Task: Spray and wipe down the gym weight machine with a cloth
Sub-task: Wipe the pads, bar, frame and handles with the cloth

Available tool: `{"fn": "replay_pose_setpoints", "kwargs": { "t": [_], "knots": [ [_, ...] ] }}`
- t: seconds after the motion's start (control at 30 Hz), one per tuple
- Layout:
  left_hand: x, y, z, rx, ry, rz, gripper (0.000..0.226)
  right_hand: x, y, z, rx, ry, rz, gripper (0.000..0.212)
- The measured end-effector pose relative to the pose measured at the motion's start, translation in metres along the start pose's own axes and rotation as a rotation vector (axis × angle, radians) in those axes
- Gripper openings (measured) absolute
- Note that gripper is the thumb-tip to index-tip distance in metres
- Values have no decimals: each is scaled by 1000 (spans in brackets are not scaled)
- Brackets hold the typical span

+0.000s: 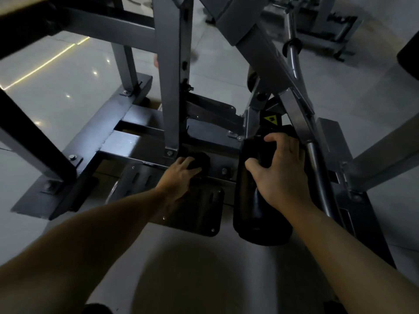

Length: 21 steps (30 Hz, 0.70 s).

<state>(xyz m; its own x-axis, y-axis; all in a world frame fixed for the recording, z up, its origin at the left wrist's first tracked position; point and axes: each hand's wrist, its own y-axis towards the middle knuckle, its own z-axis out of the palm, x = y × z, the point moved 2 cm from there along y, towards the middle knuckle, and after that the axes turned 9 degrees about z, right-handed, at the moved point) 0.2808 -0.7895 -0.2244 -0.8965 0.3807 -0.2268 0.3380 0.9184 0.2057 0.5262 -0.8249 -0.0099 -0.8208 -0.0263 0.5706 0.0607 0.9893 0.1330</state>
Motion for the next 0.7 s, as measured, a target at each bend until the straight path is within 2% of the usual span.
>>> {"fn": "replay_pose_setpoints", "kwargs": {
  "t": [0.17, 0.27, 0.4, 0.47, 0.53, 0.7],
  "knots": [
    [59, -49, -33, 17, -19, -222, 53, -1, 0, 1, -6, -14, -11, 62],
    [94, -71, -38, -73, -43, -482, 57, 0, 0, 2, -5, -25, -9, 62],
    [129, -38, -44, 60, -123, -670, 63, 0, 2, 4, 12, -43, 8, 62],
    [137, -11, -46, 117, -240, -711, 67, 1, 1, 5, 17, -57, 8, 62],
    [136, 8, -38, 97, -344, -714, 74, 0, 2, 5, 10, -65, 4, 62],
    [78, -16, -20, 142, -215, -572, 83, 1, 2, 4, 28, -52, 31, 65]
  ]
}}
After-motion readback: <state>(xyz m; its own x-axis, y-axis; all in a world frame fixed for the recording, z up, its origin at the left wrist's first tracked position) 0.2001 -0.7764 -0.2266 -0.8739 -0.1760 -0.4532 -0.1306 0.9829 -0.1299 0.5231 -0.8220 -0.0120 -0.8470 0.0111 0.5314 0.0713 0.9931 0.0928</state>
